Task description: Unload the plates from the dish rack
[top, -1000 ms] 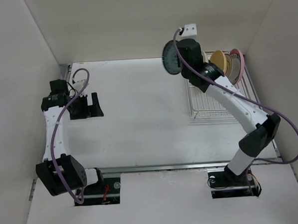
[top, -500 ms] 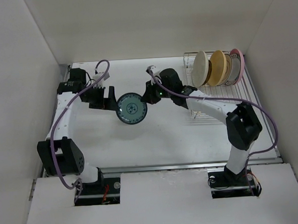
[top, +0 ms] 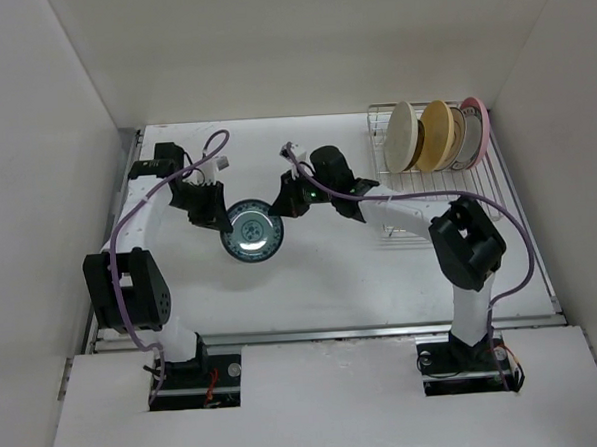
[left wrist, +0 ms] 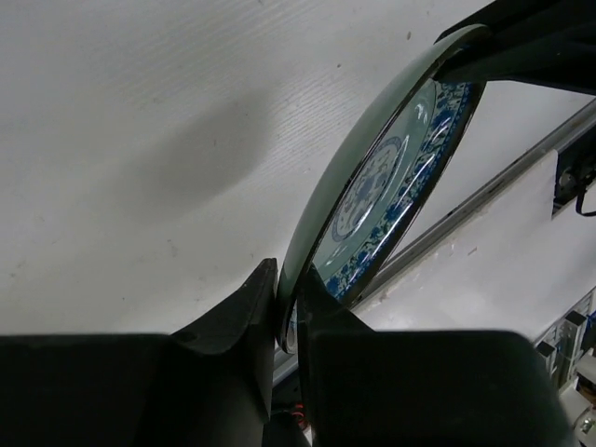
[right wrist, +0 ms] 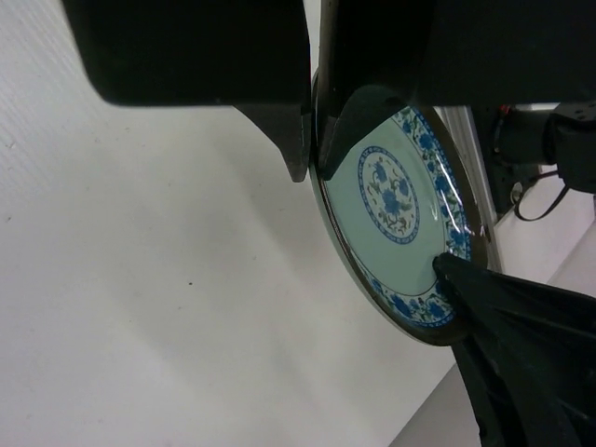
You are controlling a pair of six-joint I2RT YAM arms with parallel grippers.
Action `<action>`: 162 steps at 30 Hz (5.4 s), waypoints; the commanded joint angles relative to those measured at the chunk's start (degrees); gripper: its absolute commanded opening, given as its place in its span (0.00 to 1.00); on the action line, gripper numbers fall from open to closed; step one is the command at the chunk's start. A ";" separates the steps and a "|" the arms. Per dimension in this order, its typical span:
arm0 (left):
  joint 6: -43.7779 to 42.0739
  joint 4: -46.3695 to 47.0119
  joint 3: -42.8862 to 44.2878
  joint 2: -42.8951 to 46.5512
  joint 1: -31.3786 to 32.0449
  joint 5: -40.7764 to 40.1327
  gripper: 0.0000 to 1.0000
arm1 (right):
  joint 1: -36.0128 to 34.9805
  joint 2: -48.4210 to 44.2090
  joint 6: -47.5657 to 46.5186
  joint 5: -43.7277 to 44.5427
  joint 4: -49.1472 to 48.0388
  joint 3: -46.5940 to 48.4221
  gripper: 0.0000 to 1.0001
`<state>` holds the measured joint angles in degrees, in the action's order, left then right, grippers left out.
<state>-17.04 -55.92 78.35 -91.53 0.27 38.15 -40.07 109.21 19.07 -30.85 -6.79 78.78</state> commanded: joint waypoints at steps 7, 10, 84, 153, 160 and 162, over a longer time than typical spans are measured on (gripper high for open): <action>0.43 0.11 0.22 -5.58 0.08 -6.50 0.00 | -1.76 2.41 3.08 0.78 0.70 5.85 0.48; 0.95 0.64 2.77 -11.12 -2.73 -7.13 0.00 | -1.76 0.93 3.08 4.91 2.74 5.86 0.60; 0.95 -13.07 7.00 7.33 -16.19 -0.80 0.88 | 13.53 -23.26 -14.98 52.96 20.04 13.68 0.00; 3.41 -10.00 1.81 8.03 -14.34 -9.67 0.90 | 34.63 9.54 -4.83 49.57 40.10 28.71 0.38; 3.41 -10.00 1.81 8.56 -14.34 -9.67 0.90 | 34.63 3.22 -5.35 53.35 40.62 28.18 0.00; 3.41 -10.00 1.81 8.56 -14.34 -9.67 0.90 | 34.63 1.02 -5.97 55.27 40.62 28.18 0.00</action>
<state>-13.61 -65.39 80.60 -84.47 -13.98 28.34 -5.54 117.95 13.65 21.12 35.68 105.27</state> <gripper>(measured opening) 0.902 0.117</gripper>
